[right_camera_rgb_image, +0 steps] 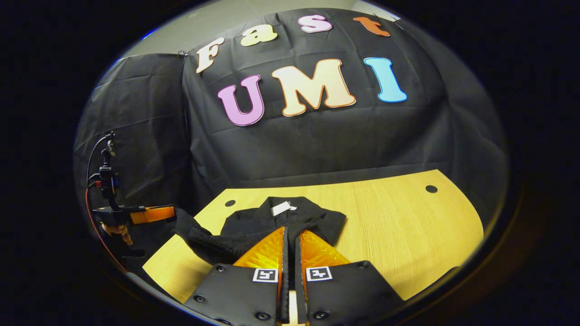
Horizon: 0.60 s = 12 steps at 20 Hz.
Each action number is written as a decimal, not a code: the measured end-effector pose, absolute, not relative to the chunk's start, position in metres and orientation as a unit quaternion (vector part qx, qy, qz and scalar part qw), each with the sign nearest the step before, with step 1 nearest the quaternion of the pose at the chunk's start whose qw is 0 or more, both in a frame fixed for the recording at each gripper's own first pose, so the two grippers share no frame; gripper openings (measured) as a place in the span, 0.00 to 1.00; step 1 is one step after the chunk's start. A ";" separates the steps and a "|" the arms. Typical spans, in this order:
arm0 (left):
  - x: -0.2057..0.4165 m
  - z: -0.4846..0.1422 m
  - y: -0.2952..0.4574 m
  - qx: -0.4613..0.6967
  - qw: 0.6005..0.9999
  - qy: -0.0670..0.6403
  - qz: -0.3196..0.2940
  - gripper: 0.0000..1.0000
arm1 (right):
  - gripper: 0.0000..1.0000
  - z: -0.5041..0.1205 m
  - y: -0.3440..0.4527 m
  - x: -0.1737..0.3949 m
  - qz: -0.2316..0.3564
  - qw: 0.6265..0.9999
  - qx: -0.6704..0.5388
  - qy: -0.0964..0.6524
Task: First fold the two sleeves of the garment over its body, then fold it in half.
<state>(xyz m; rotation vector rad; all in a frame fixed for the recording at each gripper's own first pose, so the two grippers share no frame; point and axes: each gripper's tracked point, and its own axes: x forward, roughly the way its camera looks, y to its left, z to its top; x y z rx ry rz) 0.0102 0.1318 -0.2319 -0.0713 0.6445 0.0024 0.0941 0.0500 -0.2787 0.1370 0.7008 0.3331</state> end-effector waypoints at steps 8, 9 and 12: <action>0.081 -0.252 0.140 -0.026 0.954 0.297 -0.013 0.00 | 0.08 -0.291 0.058 0.164 0.141 0.932 0.055 0.329; 0.088 -0.253 0.143 -0.027 0.956 0.293 -0.014 0.00 | 0.08 -0.295 0.057 0.174 0.136 0.933 0.052 0.329; 0.102 -0.269 0.149 -0.018 0.953 0.301 -0.018 0.00 | 0.08 -0.307 0.049 0.200 0.113 0.934 0.051 0.336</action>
